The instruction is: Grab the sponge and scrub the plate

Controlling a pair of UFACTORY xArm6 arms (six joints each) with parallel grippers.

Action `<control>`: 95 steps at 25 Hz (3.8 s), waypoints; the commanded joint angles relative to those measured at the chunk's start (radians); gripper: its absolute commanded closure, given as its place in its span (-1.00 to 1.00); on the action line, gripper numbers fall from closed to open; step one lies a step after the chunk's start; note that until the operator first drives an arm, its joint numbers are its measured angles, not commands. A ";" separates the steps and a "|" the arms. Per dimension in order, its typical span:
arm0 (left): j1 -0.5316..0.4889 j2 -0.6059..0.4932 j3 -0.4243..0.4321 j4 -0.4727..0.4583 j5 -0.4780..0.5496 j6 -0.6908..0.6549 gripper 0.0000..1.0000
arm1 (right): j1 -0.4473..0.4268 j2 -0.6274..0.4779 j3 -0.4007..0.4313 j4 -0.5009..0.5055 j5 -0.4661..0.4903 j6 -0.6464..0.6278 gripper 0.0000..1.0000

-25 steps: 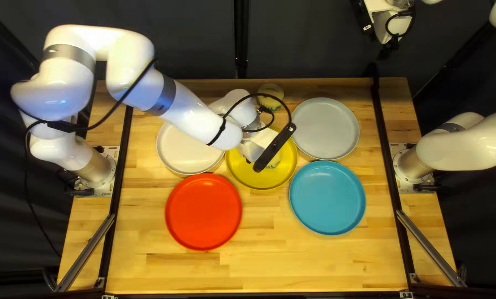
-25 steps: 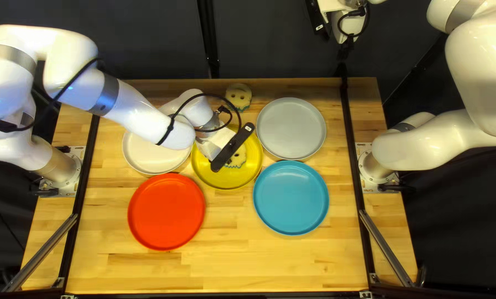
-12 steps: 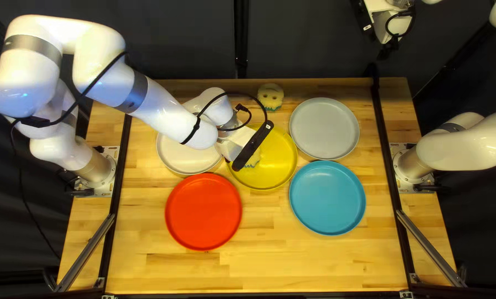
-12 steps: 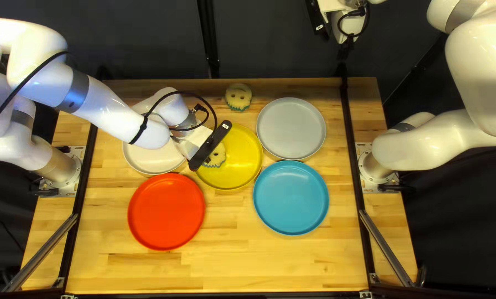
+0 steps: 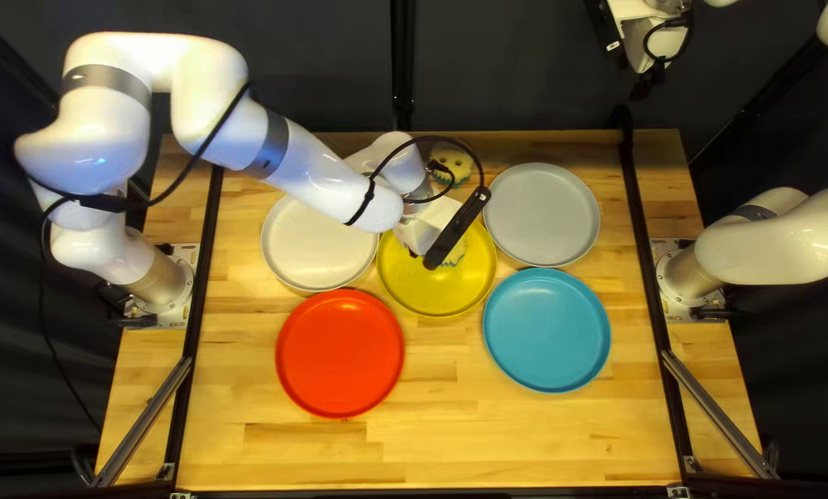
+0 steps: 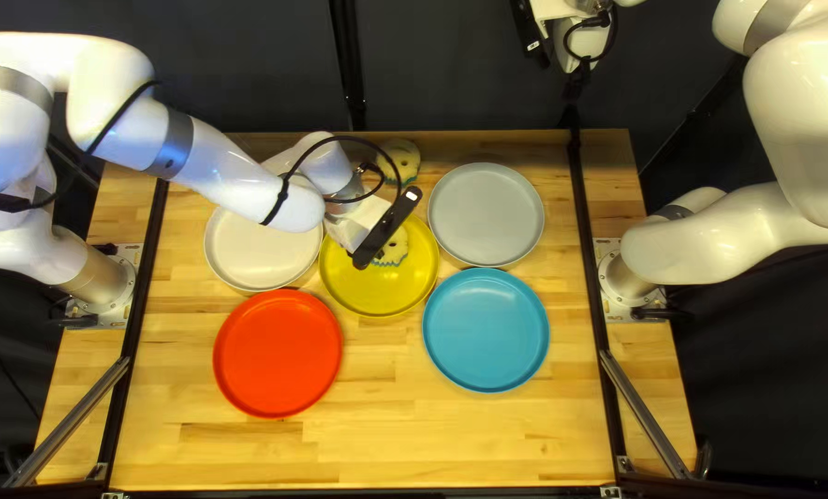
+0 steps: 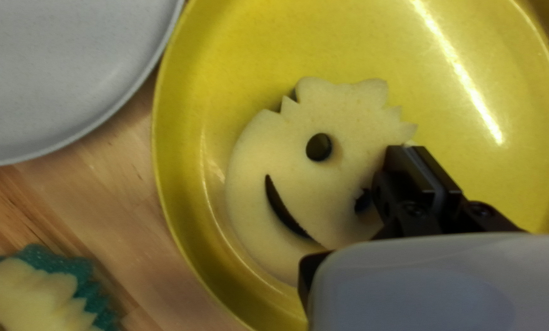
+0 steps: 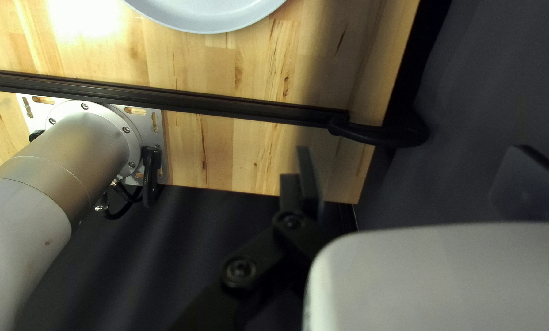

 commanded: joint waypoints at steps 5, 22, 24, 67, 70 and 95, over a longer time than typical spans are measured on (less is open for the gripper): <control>-0.011 -0.158 0.201 -0.023 -0.038 -0.005 1.00 | 0.000 0.000 0.000 0.000 0.000 0.000 -1.00; 0.016 -0.027 0.031 -0.014 -0.003 0.000 1.00 | 0.000 0.000 0.000 0.000 0.000 0.000 -1.00; 0.020 -0.005 -0.005 -0.009 0.009 0.002 1.00 | 0.000 0.000 0.000 0.000 0.000 0.000 -1.00; -0.092 -0.041 0.040 0.001 -0.037 -0.054 1.00 | 0.000 0.000 0.000 0.000 0.000 0.000 -1.00; -0.102 -0.109 0.141 -0.024 -0.063 -0.041 1.00 | 0.000 0.000 0.000 0.000 0.000 0.000 -1.00; -0.083 0.002 -0.028 -0.018 -0.030 -0.042 1.00 | 0.000 0.000 0.000 0.000 0.000 0.000 -1.00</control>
